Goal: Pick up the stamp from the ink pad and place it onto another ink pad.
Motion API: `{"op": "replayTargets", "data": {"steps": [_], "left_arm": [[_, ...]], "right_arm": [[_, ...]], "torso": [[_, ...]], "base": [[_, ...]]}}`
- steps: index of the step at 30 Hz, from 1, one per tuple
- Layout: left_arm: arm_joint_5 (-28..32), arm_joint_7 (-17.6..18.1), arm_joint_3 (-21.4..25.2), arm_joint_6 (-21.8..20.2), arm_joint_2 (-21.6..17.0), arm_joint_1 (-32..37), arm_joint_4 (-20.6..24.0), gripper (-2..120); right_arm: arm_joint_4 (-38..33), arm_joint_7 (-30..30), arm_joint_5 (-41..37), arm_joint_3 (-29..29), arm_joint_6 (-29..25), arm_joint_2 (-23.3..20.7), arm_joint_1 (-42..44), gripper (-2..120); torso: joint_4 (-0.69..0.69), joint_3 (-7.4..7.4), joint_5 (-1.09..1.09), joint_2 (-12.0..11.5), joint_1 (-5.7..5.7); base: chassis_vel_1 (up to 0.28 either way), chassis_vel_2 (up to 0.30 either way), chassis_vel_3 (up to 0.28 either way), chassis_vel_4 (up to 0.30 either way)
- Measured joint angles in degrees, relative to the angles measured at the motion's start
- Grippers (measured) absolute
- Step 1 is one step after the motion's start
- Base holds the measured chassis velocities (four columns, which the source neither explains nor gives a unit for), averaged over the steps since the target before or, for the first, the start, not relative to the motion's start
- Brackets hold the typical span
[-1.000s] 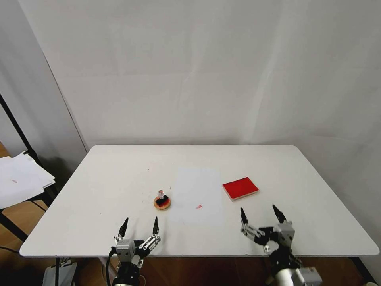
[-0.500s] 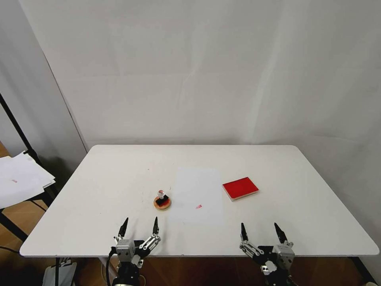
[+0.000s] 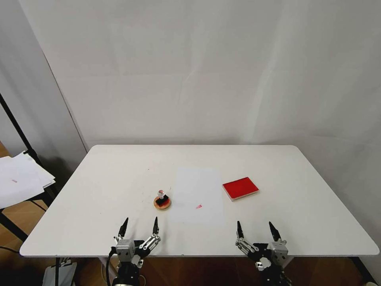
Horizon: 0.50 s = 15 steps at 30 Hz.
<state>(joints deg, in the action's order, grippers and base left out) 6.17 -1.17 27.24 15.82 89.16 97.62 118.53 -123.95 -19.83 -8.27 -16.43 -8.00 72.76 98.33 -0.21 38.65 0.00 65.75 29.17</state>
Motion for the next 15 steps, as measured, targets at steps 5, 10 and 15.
{"op": "replayTargets", "data": {"steps": [5,10,15], "left_arm": [[0.0,0.0,0.0,0.0,0.0,0.0,0.0,102],[0.0,0.0,0.0,0.0,0.0,0.0,0.0,102],[0.0,0.0,0.0,0.0,0.0,0.0,0.0,102]], "right_arm": [[-0.7,0.0,-0.8,-0.2,0.1,-0.7,0.0,100],[-0.9,0.0,-1.0,-0.2,0.2,-0.7,0.1,100],[-0.9,-0.1,-1.0,-0.2,0.2,-0.7,0.1,100]], "torso": [[0.0,0.0,0.0,0.0,0.0],[0.0,0.0,0.0,0.0,0.0],[0.0,0.0,0.0,0.0,0.0]], "base": [[0.0,0.0,0.0,0.0],[0.0,0.0,0.0,0.0],[0.0,0.0,0.0,0.0]]}}
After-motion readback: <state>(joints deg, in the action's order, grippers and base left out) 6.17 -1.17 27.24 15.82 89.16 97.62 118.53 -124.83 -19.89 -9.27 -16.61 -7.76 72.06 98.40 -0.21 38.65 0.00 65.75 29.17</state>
